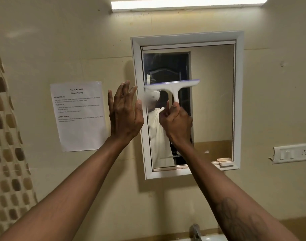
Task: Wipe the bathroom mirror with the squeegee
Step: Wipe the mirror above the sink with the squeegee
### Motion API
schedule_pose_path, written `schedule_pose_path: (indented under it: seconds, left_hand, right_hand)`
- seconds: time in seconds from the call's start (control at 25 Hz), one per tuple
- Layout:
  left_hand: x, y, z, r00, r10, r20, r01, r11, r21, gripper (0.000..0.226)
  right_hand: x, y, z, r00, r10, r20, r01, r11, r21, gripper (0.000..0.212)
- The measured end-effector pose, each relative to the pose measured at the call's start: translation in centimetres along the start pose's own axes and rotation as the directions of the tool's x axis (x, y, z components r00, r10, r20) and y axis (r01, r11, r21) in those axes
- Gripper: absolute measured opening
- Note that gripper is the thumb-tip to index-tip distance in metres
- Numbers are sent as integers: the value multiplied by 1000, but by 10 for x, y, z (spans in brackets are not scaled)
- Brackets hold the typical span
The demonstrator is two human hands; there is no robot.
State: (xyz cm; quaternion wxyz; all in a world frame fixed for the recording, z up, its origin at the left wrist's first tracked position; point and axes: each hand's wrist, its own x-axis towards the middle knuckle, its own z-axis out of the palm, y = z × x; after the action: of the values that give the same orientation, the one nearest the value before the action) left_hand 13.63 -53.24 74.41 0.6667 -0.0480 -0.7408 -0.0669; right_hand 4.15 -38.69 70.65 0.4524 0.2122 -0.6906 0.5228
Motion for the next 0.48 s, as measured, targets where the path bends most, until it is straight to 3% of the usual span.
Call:
schedule_pose_path:
  seconds: [0.28,0.48]
  left_hand:
    - [-27,7,-11,999,-8,46,8,1000,1,51]
    - [-32,12,-17,998,16,66,-16,1000,8,50]
  right_hand:
    - [-140,61,-22,992,121,46,-116,988,-102,70]
    - [-92,23,-40,991,132,-30,-132,991,15,61]
